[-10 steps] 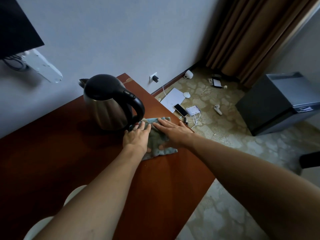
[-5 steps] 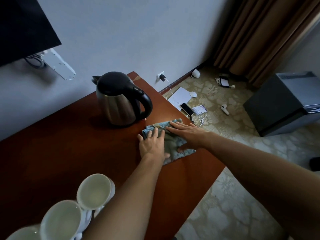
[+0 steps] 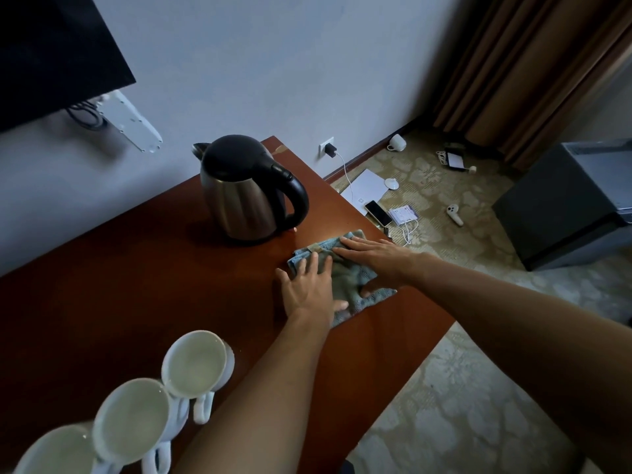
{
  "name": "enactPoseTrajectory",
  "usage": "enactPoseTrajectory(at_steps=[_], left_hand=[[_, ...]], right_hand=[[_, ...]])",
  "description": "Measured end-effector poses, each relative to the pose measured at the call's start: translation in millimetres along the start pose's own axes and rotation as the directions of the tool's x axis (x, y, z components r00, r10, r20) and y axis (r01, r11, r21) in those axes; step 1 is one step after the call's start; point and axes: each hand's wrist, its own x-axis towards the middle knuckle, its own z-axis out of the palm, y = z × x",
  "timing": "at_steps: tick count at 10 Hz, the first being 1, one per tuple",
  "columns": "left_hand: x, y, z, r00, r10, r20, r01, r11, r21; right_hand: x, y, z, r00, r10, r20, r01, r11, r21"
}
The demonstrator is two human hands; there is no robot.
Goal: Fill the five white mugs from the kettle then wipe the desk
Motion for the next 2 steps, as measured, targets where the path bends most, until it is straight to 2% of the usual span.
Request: enactPoseTrajectory(at_steps=[1,2], left_hand=[[-9,-17,-15,0.998,0.063,0.008,-0.063,0.998,-0.004],[-21,-44,-29,0.999,0.04,-0.005,-0.041,0.999,-0.031]], right_hand=[[0,-14,-11,0.997,0.077,-0.01,-0.076,0.992,0.097],[2,-27,-21,0.99,0.122,-0.077,-0.107,0.977,0.183]])
